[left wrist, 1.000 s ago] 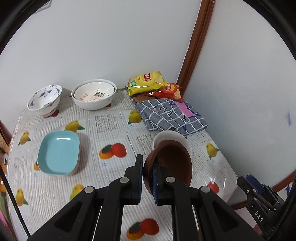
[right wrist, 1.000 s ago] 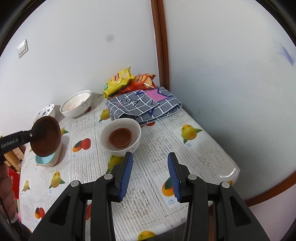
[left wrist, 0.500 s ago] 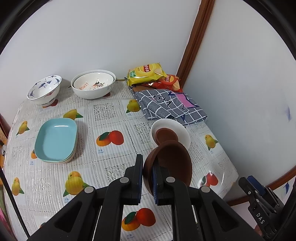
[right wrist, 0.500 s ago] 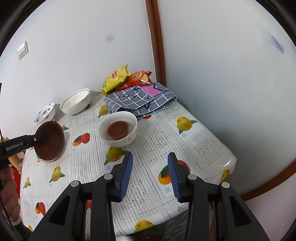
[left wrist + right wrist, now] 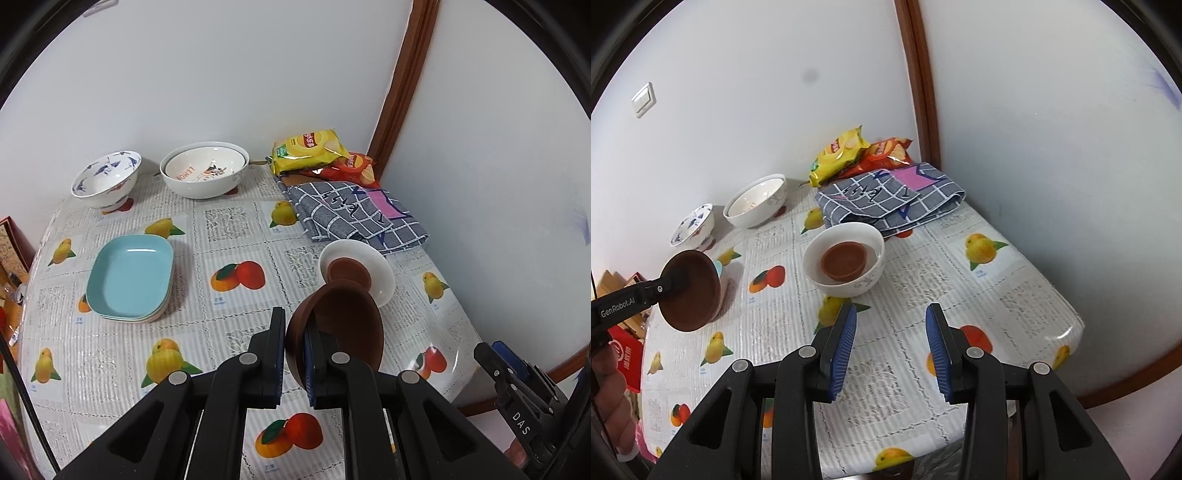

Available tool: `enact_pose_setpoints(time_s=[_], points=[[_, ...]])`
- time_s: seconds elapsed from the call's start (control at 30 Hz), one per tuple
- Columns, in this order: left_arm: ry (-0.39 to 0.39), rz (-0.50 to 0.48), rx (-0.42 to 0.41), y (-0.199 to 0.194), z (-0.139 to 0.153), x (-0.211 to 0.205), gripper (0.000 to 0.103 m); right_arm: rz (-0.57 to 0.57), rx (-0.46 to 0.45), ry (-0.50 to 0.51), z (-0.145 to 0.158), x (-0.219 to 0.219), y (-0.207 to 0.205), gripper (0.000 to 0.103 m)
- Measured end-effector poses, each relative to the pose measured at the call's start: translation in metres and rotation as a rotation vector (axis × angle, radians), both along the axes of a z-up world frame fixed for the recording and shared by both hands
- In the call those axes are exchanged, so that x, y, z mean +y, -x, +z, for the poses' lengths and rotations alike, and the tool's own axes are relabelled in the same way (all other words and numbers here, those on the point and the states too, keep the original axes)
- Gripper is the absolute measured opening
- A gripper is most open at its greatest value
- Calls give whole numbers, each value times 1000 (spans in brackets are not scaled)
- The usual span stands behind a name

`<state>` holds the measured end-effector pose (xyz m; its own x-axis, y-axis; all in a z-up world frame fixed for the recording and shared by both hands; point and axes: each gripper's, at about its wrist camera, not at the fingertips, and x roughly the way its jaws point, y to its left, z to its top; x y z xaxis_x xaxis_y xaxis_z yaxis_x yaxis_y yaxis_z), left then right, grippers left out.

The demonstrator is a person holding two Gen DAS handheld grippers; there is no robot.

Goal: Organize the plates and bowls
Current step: 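Move the left gripper holding the brown bowl over the white bowl, then lower the brown bowl into the white bowl and open the left gripper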

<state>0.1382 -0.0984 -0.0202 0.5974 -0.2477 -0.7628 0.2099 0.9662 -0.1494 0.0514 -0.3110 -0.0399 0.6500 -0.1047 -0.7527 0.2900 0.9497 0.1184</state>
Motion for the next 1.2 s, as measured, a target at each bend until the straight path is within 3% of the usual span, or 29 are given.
enact_pose_setpoints(time_s=[0.7, 1.0, 1.2], points=[[-12, -89, 68, -58, -34, -53, 9, -27, 39, -39, -26, -34, -46, 39], [8, -102, 121, -95, -61, -77, 9, -42, 30, -68, -39, -54, -59, 39], [28, -102, 167, -119, -82, -91, 9, -41, 29, -33, -44, -57, -65, 39]])
